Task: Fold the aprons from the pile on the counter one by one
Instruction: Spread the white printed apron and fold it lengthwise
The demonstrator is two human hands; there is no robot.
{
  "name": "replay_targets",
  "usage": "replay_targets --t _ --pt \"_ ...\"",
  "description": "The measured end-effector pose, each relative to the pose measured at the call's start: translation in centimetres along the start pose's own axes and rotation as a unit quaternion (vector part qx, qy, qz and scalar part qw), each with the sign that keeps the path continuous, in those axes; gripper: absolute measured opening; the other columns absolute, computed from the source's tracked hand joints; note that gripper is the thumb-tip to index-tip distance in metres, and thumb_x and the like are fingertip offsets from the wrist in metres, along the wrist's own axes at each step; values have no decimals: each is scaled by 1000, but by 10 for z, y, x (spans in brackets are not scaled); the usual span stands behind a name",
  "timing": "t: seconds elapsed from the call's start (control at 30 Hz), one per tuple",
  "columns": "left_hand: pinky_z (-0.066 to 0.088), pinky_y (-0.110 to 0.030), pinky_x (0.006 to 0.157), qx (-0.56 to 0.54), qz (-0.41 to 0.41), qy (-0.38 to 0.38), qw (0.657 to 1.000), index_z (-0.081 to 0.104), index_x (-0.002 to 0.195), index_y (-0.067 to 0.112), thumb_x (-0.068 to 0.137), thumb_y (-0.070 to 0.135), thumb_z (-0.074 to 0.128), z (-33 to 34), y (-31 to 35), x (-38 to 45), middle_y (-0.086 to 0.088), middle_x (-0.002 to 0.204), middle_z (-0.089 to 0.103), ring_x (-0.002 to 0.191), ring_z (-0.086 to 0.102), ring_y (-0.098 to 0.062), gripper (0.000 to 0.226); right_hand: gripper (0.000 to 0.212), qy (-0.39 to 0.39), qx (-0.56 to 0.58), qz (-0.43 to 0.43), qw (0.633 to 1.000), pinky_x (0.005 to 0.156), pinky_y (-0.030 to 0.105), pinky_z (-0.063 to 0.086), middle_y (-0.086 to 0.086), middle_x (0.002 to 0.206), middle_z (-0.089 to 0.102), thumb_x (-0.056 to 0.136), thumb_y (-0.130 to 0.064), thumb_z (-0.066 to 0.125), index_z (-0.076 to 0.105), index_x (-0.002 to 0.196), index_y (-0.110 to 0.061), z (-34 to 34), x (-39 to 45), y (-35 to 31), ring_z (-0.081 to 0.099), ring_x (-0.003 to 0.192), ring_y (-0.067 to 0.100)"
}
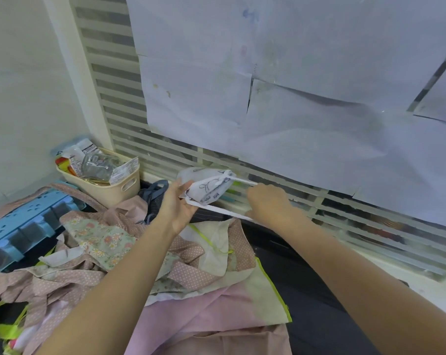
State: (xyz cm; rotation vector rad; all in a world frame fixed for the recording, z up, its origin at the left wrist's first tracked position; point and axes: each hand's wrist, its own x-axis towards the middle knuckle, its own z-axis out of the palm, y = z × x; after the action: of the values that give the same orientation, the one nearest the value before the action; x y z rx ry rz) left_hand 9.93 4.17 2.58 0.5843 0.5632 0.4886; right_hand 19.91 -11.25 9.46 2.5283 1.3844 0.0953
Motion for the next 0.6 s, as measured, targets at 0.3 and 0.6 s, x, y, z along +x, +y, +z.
replay_targets --t 0.3,0.6 --pt "48 -27 61 209 -31 -61 975 49 71 25 89 14 57 -11 19 4 -2 87 58 80 57 -19 23 34 124 107 31 986 78 32 47 13 120 56 96 -3 43 46 131 -5 14 21 12 58 102 27" --pt "57 -34 59 223 -50 -157 961 52 120 19 87 -4 55 -13 25 -4 -8 104 63 83 66 -23 40 50 184 709 219 645 80 24 52 8 133 53 91 10 44 44 138 -8 9 36 20 64 101 24"
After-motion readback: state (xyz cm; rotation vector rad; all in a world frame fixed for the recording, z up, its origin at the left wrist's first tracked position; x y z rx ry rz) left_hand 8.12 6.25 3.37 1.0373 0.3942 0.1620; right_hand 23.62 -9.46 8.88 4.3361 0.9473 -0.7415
